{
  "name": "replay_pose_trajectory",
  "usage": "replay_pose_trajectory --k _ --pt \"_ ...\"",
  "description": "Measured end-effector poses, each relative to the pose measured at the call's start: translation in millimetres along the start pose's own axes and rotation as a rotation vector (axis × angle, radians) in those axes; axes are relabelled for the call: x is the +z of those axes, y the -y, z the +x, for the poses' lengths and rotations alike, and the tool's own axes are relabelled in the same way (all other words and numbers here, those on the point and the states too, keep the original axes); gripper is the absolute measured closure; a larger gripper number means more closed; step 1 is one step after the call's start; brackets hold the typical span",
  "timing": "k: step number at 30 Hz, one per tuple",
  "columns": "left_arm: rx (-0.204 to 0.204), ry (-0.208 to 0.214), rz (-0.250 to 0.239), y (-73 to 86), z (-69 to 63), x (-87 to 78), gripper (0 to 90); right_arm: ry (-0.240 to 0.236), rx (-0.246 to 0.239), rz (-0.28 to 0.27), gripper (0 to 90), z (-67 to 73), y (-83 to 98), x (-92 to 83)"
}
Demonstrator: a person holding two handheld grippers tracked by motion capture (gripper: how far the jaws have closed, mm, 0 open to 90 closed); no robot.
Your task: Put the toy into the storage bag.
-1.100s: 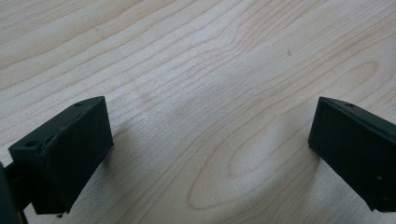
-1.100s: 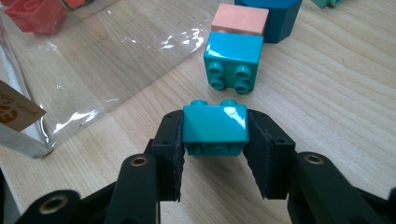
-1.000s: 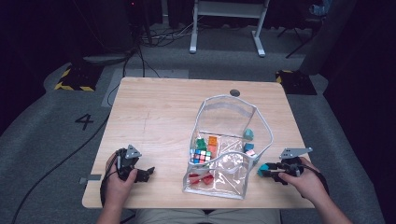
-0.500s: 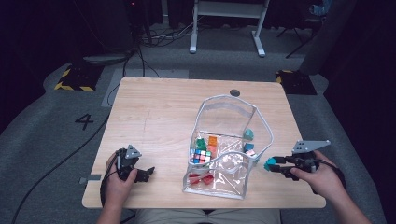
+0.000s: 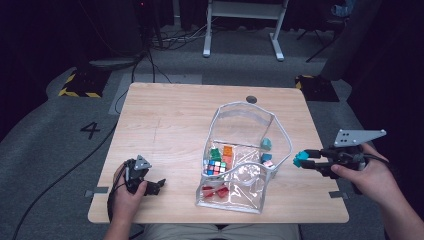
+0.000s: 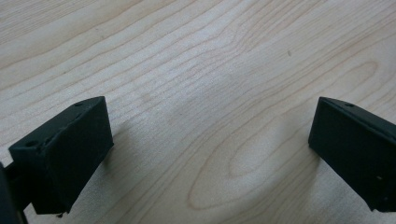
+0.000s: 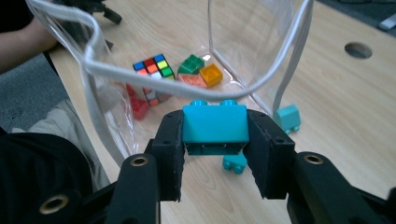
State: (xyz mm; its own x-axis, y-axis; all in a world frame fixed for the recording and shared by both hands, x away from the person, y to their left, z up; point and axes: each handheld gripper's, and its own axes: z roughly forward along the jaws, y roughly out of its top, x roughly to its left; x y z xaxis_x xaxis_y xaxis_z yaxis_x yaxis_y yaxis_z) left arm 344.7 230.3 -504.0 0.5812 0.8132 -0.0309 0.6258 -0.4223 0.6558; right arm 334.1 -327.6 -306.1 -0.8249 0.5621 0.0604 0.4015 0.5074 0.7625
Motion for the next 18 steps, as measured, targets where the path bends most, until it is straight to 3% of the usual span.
replay_pose_trajectory --k 10,18 --pt "0.002 0.000 0.000 0.1 0.0 -0.1 0.0 -0.026 -0.065 -0.033 59.4 3.8 -51.1 -11.8" --pt "0.000 -0.005 -0.001 0.1 -0.3 -0.1 0.0 -0.072 -0.100 -0.016 59.5 7.3 -81.3 12.3"
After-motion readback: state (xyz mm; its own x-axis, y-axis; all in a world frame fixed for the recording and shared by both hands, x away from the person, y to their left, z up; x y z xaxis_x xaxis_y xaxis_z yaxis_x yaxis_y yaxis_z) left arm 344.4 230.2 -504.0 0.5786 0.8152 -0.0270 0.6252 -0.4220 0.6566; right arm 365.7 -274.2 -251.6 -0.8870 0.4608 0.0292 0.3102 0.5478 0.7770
